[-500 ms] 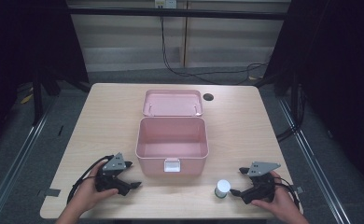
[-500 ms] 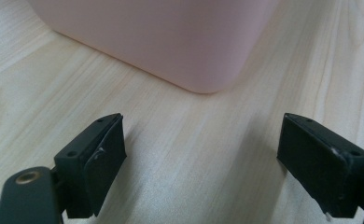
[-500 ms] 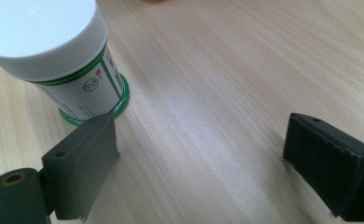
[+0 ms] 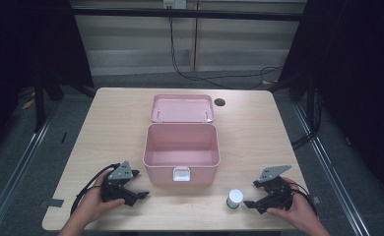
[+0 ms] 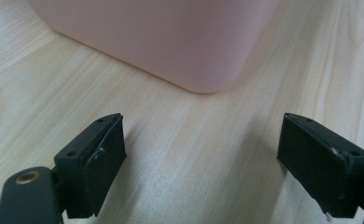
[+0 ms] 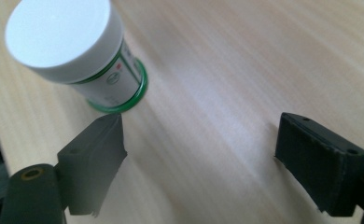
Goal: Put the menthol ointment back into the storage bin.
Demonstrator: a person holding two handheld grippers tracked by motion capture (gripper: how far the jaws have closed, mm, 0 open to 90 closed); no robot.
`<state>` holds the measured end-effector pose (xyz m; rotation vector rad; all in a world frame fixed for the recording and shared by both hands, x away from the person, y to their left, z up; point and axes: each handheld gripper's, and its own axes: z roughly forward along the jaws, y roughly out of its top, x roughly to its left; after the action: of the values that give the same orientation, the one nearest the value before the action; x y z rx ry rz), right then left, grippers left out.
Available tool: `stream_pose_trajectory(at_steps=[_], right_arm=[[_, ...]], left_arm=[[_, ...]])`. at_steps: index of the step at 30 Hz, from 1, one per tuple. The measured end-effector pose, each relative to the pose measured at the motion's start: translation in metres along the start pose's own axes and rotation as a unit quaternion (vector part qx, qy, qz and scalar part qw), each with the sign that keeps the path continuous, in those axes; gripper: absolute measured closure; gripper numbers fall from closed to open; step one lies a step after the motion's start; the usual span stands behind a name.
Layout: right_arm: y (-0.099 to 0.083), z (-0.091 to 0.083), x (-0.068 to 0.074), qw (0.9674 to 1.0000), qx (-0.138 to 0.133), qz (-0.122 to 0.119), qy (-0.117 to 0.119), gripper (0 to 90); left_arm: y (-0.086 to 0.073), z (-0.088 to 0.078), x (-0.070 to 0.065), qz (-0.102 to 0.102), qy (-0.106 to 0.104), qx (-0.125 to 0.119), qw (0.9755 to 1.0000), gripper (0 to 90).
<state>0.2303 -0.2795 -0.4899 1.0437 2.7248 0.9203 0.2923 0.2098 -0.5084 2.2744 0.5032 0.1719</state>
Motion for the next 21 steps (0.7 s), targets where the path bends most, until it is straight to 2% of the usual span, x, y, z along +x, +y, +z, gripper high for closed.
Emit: stream_pose_trajectory(at_steps=[2, 5, 7, 9, 11, 13, 14, 16, 17, 18, 21], right_arm=[[0.005, -0.002, 0.002, 0.9995, 0.029, -0.010, -0.001, 16.4], [0.013, -0.003, 0.009, 0.9971, 0.071, -0.028, 0.007, 18.1], [0.019, -0.003, 0.013, 0.9947, 0.094, -0.040, 0.011, 18.9], [0.026, -0.005, 0.017, 0.9921, 0.112, -0.054, 0.014, 23.7], [0.034, -0.007, 0.021, 0.9894, 0.127, -0.069, 0.013, 26.3], [0.039, -0.007, 0.022, 0.9884, 0.132, -0.074, 0.014, 27.7], [0.046, -0.008, 0.025, 0.9866, 0.141, -0.080, 0.023, 28.4], [0.049, -0.008, 0.026, 0.9857, 0.146, -0.080, 0.025, 28.8], [0.052, -0.007, 0.027, 0.9840, 0.153, -0.088, 0.024, 29.1], [0.057, -0.006, 0.030, 0.9809, 0.166, -0.098, 0.023, 29.8], [0.063, -0.004, 0.034, 0.9782, 0.175, -0.109, 0.025, 31.2]], left_arm=[[0.000, 0.000, 0.000, 0.000, -0.001, -0.001, 1.0000, 14.5], [0.000, 0.000, 0.000, -0.001, 0.000, -0.001, 1.0000, 14.5], [0.000, 0.000, 0.000, -0.001, 0.000, -0.002, 1.0000, 14.5], [0.000, 0.000, 0.000, -0.001, 0.000, -0.002, 1.0000, 14.5], [0.000, 0.000, 0.000, -0.001, 0.000, -0.001, 1.0000, 14.5], [0.000, 0.000, 0.000, -0.002, 0.001, -0.003, 1.0000, 14.5], [0.000, 0.000, 0.000, -0.001, 0.001, -0.002, 1.0000, 14.5], [0.000, 0.000, 0.000, -0.002, 0.001, -0.003, 1.0000, 14.5], [0.000, 0.000, 0.000, -0.001, 0.001, -0.002, 1.0000, 14.5], [0.000, 0.000, 0.000, -0.001, 0.001, -0.002, 1.0000, 14.5], [0.000, 0.000, 0.000, -0.001, 0.001, -0.002, 1.0000, 14.5]])
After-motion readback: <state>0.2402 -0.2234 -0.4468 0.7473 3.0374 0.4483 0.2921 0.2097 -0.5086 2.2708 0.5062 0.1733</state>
